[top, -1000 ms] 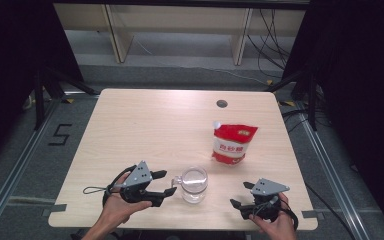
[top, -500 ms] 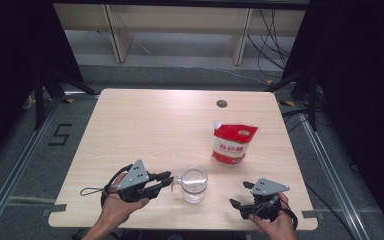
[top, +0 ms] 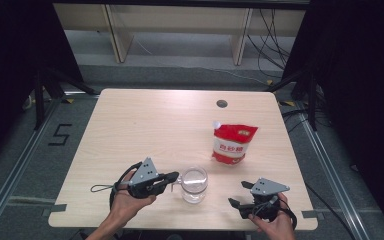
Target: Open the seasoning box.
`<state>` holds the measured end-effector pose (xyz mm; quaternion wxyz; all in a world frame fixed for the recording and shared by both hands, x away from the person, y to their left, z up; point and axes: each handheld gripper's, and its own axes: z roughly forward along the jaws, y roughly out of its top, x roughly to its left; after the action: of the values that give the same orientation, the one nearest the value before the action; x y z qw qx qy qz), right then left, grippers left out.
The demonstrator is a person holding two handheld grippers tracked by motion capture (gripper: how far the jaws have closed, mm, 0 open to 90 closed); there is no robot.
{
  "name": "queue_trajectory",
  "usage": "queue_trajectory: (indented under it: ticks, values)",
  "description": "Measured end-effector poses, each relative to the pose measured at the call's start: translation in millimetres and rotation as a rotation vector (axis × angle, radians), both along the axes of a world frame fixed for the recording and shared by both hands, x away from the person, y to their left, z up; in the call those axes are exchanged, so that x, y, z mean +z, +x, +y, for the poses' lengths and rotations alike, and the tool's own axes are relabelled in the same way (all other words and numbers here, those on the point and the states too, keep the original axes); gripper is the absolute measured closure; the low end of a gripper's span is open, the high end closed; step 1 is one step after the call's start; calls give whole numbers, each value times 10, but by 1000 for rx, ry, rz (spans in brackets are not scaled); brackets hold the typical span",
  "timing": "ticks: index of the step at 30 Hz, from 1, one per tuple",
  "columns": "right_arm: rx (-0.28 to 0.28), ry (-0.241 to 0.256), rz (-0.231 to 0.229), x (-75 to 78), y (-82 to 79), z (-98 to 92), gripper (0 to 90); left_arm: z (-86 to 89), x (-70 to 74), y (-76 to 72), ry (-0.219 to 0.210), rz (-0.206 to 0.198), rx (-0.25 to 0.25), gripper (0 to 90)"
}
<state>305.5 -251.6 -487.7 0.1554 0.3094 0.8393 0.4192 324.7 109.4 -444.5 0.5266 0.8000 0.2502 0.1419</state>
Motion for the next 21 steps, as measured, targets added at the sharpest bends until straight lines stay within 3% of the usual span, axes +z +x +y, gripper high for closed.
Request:
queue_trajectory:
  ticks: [3, 6, 8, 9, 10, 13, 15, 21]
  values:
    - [-7, 16, 5, 8, 1, 9, 259, -2, -27, 19, 15, -4, -9, 892]
    - [-9, 22, -26, 23, -2, 16, 277, -6, -36, 8, -6, 15, 12, 892]
    - [-9, 29, -51, 54, -16, 27, 362, 5, -41, 15, -10, 13, 6, 892]
    - [-9, 29, -51, 54, -16, 27, 362, 3, -47, 5, -19, 21, 15, 892]
    - [3, 44, -35, 67, -18, 37, 390, 8, -45, 8, -10, 4, 10, 892]
    - [16, 65, -80, 124, -42, 85, 492, 4, -52, -1, -19, 10, 9, 891]
    - [21, 66, -102, 141, -35, 96, 496, 3, -52, -2, -19, 10, 10, 891]
    - [47, 99, -103, 194, -21, 217, 593, 17, -57, -2, -21, 1, 9, 891]
